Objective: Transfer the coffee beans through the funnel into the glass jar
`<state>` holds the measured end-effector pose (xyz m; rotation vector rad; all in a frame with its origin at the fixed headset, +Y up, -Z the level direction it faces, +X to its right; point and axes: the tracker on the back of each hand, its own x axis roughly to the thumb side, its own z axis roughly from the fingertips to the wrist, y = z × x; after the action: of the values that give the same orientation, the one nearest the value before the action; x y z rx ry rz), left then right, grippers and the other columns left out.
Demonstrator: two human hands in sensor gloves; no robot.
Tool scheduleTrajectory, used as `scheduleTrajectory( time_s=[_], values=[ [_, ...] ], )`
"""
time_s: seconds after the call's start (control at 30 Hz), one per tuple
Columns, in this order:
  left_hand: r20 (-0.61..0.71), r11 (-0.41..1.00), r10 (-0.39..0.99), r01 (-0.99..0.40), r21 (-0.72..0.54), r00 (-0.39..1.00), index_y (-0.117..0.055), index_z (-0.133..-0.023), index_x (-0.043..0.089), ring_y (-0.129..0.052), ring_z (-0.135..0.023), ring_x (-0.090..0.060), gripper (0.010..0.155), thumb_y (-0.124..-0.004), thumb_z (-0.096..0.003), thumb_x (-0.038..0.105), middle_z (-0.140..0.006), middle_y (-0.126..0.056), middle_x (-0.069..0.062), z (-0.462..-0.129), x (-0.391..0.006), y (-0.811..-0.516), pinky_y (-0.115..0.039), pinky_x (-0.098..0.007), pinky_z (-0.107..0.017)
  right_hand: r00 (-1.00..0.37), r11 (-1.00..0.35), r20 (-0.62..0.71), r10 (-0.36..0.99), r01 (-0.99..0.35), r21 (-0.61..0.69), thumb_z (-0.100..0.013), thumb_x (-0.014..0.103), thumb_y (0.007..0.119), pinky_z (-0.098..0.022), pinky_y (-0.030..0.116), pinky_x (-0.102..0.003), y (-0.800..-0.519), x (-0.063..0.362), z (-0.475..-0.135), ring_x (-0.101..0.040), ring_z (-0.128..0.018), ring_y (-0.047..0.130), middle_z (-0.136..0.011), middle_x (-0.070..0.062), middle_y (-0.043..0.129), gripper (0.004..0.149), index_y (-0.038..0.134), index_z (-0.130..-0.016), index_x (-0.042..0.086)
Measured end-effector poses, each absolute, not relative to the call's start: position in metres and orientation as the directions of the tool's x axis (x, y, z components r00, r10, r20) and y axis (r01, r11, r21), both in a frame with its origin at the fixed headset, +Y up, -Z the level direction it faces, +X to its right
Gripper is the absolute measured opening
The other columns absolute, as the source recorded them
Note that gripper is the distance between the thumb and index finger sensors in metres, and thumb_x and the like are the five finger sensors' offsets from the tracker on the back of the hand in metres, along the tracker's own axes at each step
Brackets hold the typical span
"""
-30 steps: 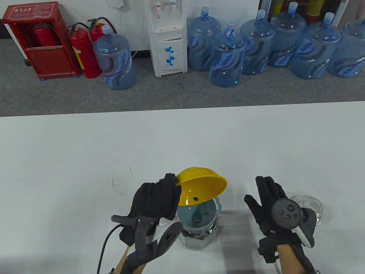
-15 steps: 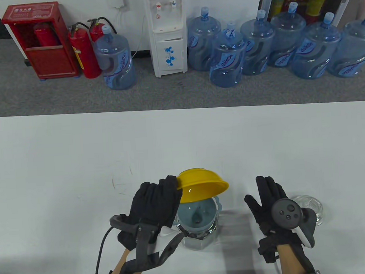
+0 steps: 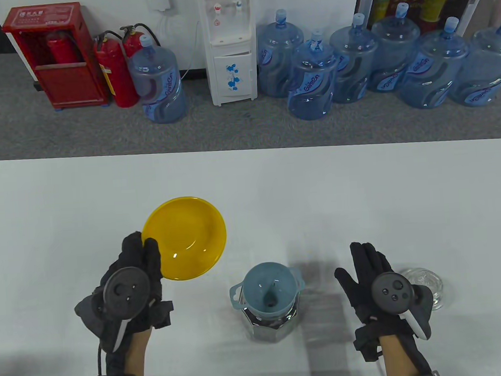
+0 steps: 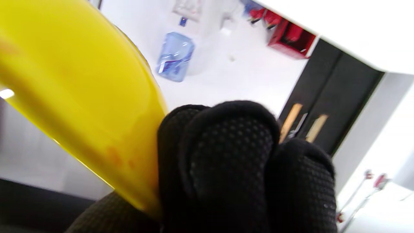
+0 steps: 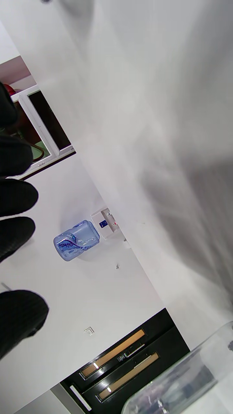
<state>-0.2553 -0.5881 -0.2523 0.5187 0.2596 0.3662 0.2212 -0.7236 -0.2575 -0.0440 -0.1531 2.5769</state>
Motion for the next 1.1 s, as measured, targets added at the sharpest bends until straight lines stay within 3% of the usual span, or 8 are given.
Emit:
scheduleTrajectory(
  time_s=[0.23,0.53,0.7,0.9,1.1],
  values=[
    [-0.362,0.856,0.480,-0.338,0.390,0.799,-0.081,-0.086,0.012,-0.111,-0.028,-0.009,0.040,-0.079,-0.0566,0.038,-0.051,-0.104,0.002,-0.271,-0.317,-0.636,-0.094,-0.038,-0.039,-0.850,-0.845,-0.008,0.528,-0.524,-0.111,-0.067,0.059,0.062,-0.076,0.039,-0.071,-0.724,0.221,-0.258,-0.052,-0.113,0.040,-0.128,-0.021,0.035,0.075,0.041,-0.125,0.016],
    [-0.555,0.871,0.488,-0.410,0.269,0.674,-0.080,-0.086,0.010,-0.112,-0.028,-0.010,0.040,-0.078,-0.0572,0.037,-0.052,-0.104,0.001,-0.279,-0.365,-0.699,-0.094,-0.039,-0.039,-0.850,-0.847,-0.020,0.527,-0.522,-0.100,-0.067,0.058,0.062,-0.076,0.040,-0.071,-0.724,0.221,-0.257,-0.052,-0.113,0.040,-0.128,-0.021,0.035,0.075,0.042,-0.125,0.015],
    [-0.630,0.891,0.432,-0.413,0.187,0.646,-0.079,-0.088,0.008,-0.112,-0.029,-0.010,0.040,-0.075,-0.0585,0.035,-0.054,-0.104,0.001,-0.282,-0.383,-0.717,-0.094,-0.039,-0.039,-0.850,-0.847,-0.027,0.526,-0.522,-0.099,-0.067,0.058,0.062,-0.076,0.040,-0.071,-0.724,0.221,-0.257,-0.052,-0.113,0.040,-0.128,-0.021,0.035,0.075,0.043,-0.124,0.015],
    [-0.687,0.846,0.455,-0.515,0.137,0.566,-0.078,-0.088,0.008,-0.111,-0.029,-0.009,0.040,-0.075,-0.0586,0.035,-0.054,-0.104,0.001,-0.283,-0.395,-0.741,-0.094,-0.038,-0.039,-0.855,-0.854,-0.035,0.518,-0.514,-0.084,-0.067,0.058,0.062,-0.076,0.039,-0.071,-0.726,0.221,-0.257,-0.052,-0.113,0.040,-0.128,-0.021,0.036,0.074,0.043,-0.124,0.015],
    [-0.708,0.835,0.457,-0.535,0.132,0.539,-0.078,-0.088,0.009,-0.111,-0.029,-0.008,0.040,-0.075,-0.0585,0.036,-0.053,-0.104,0.002,-0.282,-0.398,-0.751,-0.094,-0.038,-0.039,-0.855,-0.855,-0.045,0.516,-0.511,-0.088,-0.067,0.058,0.062,-0.076,0.039,-0.071,-0.726,0.223,-0.257,-0.052,-0.113,0.040,-0.128,-0.021,0.036,0.075,0.043,-0.125,0.015]
  ],
)
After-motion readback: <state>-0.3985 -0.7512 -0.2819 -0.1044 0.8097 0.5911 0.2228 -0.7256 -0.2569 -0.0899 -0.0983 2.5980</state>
